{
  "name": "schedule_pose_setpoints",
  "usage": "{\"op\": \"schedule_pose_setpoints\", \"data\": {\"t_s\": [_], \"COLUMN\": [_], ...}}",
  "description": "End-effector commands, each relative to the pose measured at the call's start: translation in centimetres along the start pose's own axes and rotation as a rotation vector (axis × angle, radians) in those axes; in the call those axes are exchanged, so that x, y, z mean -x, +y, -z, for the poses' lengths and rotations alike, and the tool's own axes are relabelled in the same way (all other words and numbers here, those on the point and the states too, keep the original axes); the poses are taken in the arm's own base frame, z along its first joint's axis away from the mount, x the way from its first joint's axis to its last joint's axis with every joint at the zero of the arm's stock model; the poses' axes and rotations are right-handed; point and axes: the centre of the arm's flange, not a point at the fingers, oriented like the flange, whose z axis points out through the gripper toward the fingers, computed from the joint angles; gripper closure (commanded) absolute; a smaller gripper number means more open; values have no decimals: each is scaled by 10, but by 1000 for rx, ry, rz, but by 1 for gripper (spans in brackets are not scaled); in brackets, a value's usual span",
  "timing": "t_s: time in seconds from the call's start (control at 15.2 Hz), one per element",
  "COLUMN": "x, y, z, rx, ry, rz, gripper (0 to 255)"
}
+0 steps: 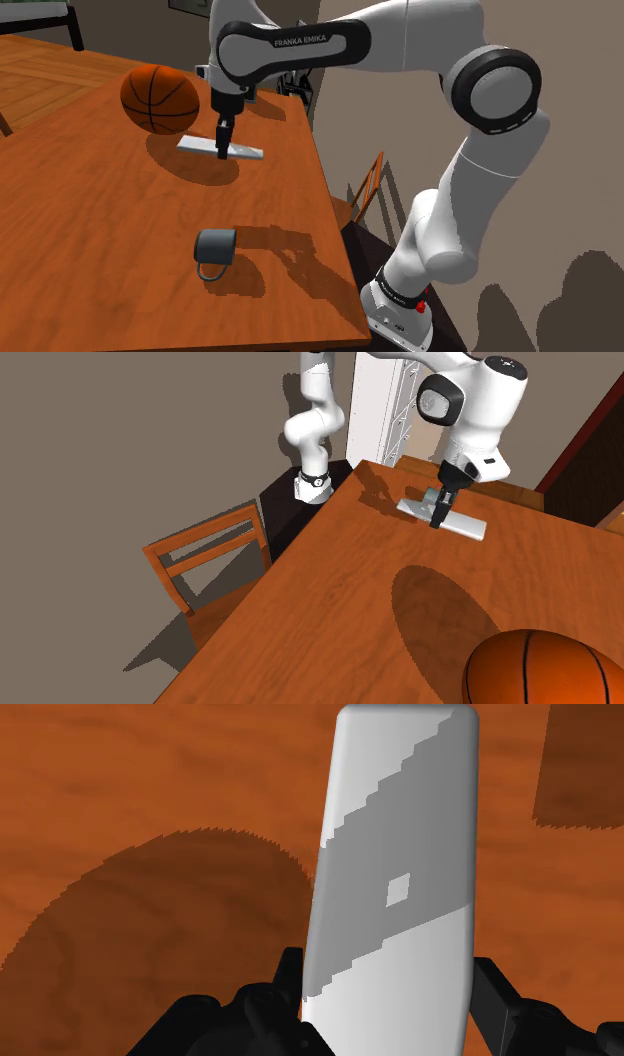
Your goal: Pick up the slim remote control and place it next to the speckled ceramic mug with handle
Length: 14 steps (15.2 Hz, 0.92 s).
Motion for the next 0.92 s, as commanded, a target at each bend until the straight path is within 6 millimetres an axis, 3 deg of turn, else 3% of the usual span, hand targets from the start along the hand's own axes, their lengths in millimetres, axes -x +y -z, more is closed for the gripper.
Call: {"op": "schedule_pose_setpoints", "data": {"t_s": [0.0, 0.86], "x": [-16, -118], "y": [-25, -162], "z": [-1, -2], "rx": [0, 0], "ry": [0, 0], "rz": [-1, -1], "gripper": [255, 255]}}
